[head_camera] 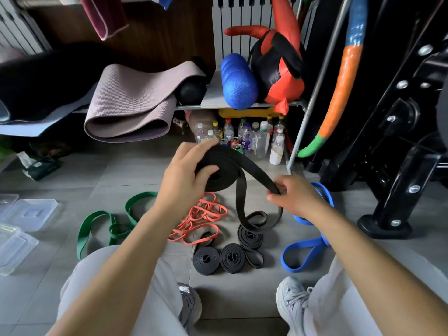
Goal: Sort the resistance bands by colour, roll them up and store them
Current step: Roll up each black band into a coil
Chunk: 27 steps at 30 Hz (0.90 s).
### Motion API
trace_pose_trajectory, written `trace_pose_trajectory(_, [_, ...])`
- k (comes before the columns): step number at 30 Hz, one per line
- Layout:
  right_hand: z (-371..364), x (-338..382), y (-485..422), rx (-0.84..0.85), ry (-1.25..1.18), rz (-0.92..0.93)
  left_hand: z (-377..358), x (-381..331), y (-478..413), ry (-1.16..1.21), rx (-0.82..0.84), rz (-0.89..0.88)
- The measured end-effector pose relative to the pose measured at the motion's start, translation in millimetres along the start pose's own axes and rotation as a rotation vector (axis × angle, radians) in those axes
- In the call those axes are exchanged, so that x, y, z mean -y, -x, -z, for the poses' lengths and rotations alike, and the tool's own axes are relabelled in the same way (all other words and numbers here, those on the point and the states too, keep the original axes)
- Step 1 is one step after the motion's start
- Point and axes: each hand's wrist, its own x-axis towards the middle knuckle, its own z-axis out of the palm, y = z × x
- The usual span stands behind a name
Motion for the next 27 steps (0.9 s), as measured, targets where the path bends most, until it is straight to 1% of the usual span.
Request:
trace_pose_trajectory(2, [-4.8,-13.1,-2.3,0.03,-0.002,-0.07,7.2,3.7,-0.6,0.017,-0.049,0.036])
trace_pose_trajectory(3, [-6.9,-16.6,-4.3,0.047,-0.041,-0.115,11.3,6.8,-0.9,0.025,-0.076,0.062])
trace_pose_trajectory(7, [-13.1,-11.6,-13.4,0.152,-0.551,-0.348,29.3,23.4,2.0,0.007,-0.17,0.143])
trace_pose_trajectory(8, [-12.9,-10.9,-15.3,0.157,-0.618,-0.363,32.7,28.0,4.1,-0.006,-0.17,0.156])
trace_pose_trajectory(11, [-8.7,-10.1,-17.3,0.159,-0.825,-0.319,38.0,42.2,11.9,-0.036,-0.145,0.198])
trace_pose_trajectory(14, [-3.1,-8.4,-16.5,0.217,-1.042,-0.296,41.5,54.5,19.4,-0.066,-0.104,0.231])
trace_pose_trajectory(16, [-3.7,-7.4,-17.1,0.273,-1.083,-0.264,43.0,59.9,25.5,-0.098,-0.052,0.244])
trace_pose_trajectory(18, [-7.1,-6.2,-18.2,0.292,-1.103,-0.259,44.8,63.1,31.0,-0.124,-0.029,0.267])
trace_pose_trajectory(22, [-11.1,-4.3,-20.2,0.242,-1.177,-0.323,53.4,68.4,36.5,-0.13,-0.066,0.294])
trace_pose_trajectory(25, [-15.6,-4.2,-19.4,0.25,-1.134,-0.276,57.0,67.5,41.0,-0.143,-0.056,0.288])
trace_pose_trajectory(27, [-17.2,-4.6,-17.9,0.245,-1.027,-0.268,56.1,64.5,44.2,-0.151,-0.033,0.269])
